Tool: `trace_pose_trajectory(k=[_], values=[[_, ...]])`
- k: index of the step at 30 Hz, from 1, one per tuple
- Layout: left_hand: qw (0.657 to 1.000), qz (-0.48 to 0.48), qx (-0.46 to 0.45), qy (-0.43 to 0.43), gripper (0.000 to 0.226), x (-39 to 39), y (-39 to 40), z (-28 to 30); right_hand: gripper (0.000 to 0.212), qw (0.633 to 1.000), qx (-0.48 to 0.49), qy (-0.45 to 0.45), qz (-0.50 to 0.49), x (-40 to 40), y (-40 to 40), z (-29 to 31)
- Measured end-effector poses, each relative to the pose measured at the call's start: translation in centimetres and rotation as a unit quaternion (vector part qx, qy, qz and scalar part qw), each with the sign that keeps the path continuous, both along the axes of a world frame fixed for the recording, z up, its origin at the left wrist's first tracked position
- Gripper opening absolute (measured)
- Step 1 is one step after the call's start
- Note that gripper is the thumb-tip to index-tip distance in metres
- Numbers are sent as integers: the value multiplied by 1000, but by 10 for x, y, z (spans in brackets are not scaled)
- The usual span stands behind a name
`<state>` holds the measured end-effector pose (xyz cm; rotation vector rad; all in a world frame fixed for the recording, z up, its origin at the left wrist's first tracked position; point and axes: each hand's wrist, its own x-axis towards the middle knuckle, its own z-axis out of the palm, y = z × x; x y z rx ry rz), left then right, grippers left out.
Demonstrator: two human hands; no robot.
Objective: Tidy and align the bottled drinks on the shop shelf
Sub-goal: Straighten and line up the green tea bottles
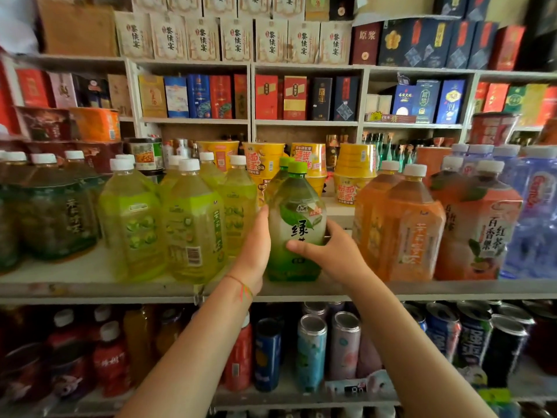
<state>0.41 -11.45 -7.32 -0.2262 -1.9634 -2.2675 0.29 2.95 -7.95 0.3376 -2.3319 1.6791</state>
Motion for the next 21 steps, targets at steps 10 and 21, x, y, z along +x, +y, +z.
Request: trace_pose_trajectory(k=[10, 21], values=[[999, -12, 31, -5, 58, -6, 1, 6, 107, 1000, -11, -14, -1, -10, -1, -4], [995, -30, 70, -69, 64, -35, -4, 19, 88, 999, -5, 5, -50, -17, -9, -4]])
